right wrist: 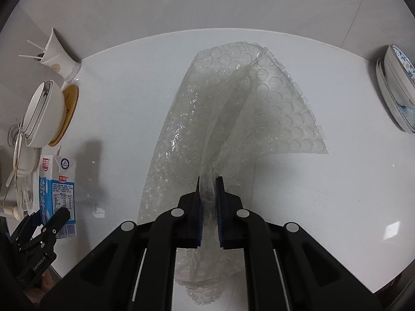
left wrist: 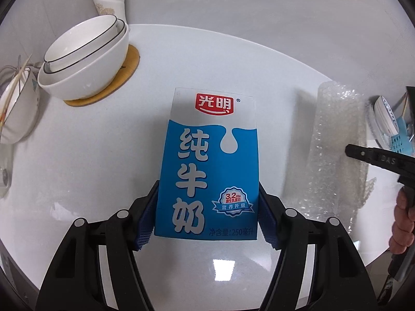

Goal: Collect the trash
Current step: 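Lift the milk carton with the left tool while the right tool lifts the bubble wrap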

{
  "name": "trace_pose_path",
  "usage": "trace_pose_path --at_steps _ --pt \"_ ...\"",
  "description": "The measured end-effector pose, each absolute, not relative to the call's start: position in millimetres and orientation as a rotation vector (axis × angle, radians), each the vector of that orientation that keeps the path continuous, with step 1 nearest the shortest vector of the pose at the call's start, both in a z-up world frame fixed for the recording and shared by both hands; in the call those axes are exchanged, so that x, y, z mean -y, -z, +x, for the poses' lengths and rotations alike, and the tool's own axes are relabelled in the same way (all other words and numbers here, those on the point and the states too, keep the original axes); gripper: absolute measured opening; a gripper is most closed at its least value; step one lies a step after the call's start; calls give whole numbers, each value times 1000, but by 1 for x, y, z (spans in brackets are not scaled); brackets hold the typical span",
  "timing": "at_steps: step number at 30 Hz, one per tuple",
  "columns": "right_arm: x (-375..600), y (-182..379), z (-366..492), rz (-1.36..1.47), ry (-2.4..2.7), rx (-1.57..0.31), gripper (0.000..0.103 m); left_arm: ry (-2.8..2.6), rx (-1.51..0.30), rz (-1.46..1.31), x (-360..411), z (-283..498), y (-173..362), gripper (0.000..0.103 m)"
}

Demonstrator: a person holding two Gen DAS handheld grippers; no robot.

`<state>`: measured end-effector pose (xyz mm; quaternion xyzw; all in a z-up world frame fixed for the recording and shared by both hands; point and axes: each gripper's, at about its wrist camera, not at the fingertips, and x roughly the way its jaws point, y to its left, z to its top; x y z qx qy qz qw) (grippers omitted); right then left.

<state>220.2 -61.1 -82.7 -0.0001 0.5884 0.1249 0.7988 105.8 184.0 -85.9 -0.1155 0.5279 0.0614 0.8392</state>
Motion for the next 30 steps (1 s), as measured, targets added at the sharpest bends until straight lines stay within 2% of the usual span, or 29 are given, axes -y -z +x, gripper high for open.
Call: trace_pose_path --at_steps 9,30 --pt "88 61 190 -2 -282 -1187 8 -128 -1128 -232 -160 93 86 65" --pt "177 31 115 15 -285 -1083 8 -91 -1096 -155 -161 95 82 65"
